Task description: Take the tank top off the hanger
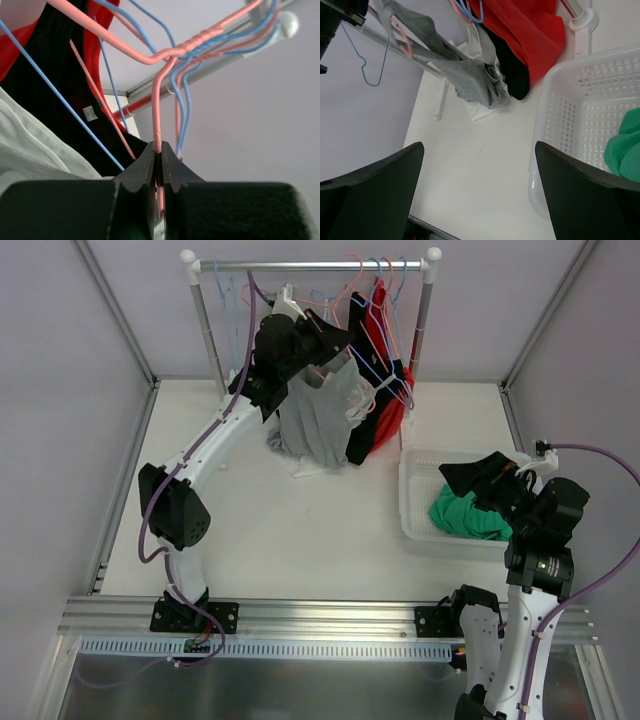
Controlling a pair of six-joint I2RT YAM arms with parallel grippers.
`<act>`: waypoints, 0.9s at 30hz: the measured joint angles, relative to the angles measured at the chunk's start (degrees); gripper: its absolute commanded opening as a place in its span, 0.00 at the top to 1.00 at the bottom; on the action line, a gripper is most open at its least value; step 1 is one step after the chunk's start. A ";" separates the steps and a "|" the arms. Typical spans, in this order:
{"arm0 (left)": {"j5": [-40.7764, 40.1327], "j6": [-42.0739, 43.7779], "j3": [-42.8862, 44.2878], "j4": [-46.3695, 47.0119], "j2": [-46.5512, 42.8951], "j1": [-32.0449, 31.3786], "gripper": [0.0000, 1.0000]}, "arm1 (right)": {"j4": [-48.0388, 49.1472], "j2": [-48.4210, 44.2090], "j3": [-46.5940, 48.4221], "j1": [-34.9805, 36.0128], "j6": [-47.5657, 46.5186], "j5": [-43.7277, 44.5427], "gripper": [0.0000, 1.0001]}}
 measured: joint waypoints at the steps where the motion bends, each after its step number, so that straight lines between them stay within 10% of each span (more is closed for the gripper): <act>1: 0.79 -0.20 -0.72 -0.26 -1.33 0.11 1.00 | 0.00 0.00 0.00 0.00 -0.02 0.00 0.00; 27: 36.26 -5.81 -23.71 -1.29 -26.86 4.76 1.00 | 0.17 3.85 4.61 8.66 -6.12 -5.57 0.00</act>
